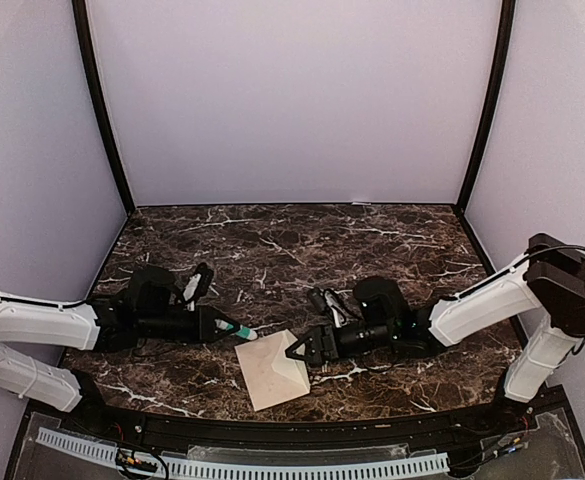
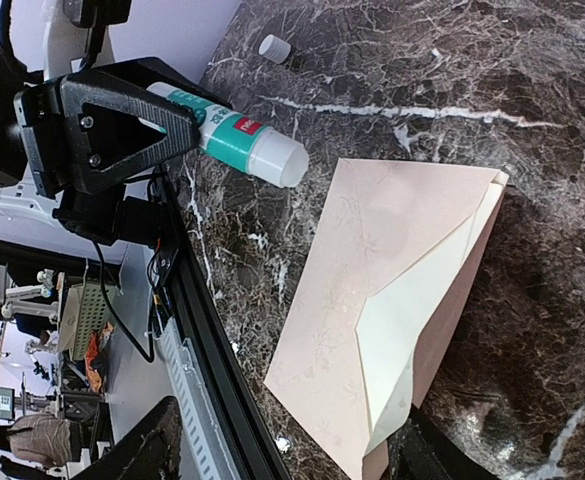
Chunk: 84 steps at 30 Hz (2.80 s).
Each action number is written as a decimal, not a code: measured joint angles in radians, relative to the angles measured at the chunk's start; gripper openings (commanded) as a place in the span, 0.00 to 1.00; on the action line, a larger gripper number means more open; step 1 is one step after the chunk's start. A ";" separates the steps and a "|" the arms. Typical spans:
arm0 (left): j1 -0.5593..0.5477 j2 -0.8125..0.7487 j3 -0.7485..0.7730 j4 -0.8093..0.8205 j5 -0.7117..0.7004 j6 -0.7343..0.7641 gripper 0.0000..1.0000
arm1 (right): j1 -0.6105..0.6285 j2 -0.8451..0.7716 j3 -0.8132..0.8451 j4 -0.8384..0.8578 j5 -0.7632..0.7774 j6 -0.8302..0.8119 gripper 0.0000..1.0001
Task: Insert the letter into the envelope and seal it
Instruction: Move the envelope to the center of the board, then adjust the solid glue.
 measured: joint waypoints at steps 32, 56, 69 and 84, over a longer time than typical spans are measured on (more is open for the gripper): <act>0.000 -0.067 -0.089 0.118 -0.135 -0.086 0.00 | 0.076 0.152 0.132 -0.024 0.052 -0.008 0.01; 0.051 -0.050 -0.011 0.190 0.093 -0.087 0.00 | -0.020 -0.165 0.079 -0.333 0.248 -0.089 0.93; 0.023 -0.101 0.053 0.503 0.306 -0.170 0.00 | 0.040 -0.260 0.150 -0.029 0.190 -0.015 0.95; -0.038 -0.085 0.096 0.565 0.342 -0.177 0.00 | 0.075 -0.167 0.274 0.092 0.098 0.012 0.34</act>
